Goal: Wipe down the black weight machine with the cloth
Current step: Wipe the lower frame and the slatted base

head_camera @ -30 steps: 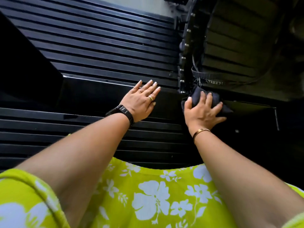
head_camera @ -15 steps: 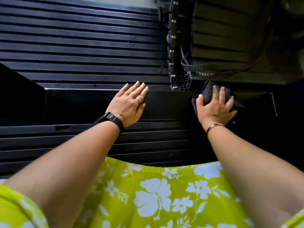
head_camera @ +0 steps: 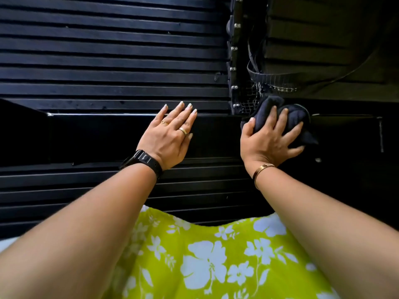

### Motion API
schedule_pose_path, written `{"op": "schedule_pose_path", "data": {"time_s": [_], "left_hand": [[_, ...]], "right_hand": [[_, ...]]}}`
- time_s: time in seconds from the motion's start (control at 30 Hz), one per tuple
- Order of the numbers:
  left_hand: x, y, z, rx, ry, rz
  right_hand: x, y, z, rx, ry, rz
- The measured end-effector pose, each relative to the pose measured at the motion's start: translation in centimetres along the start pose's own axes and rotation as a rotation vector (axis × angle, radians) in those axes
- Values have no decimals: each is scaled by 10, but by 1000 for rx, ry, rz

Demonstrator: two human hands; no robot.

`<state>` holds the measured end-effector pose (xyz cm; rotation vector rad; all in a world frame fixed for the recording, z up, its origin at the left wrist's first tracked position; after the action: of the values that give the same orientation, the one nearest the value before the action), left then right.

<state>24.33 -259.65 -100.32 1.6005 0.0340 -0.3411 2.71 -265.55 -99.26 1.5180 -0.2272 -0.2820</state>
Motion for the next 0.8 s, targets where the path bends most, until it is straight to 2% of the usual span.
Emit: {"op": "schedule_pose_path", "data": {"time_s": [0.3, 0.4, 0.5, 0.67, 0.73, 0.8], "left_hand": [[1, -6, -1, 30, -41, -49], [6, -4, -1, 69, -17, -133], [6, -1, -12, 72, -3, -189], [-12, 2, -88, 138, 200, -276], [-25, 13, -121, 169, 242, -273], [-38, 30, -145, 192, 289, -274]], "right_hand": [[3, -3, 1, 27, 23, -37], [5, -1, -1, 121, 54, -48], [16, 0, -22, 254, 276, -102], [45, 20, -103, 404, 727, -119], [51, 30, -145, 473, 873, -64], [48, 50, -186, 539, 929, 75]]}}
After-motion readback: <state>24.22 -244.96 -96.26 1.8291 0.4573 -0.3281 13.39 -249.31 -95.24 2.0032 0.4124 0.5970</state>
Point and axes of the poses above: each hand's wrist, its own z-axis towards the middle knuckle, its own y-axis out of the back of the hand, x = y × z, the point moved 9 cm from there along z, towards the middle knuckle, and after that the axes turned 4 degrees about -x, right-handed, at the moved point
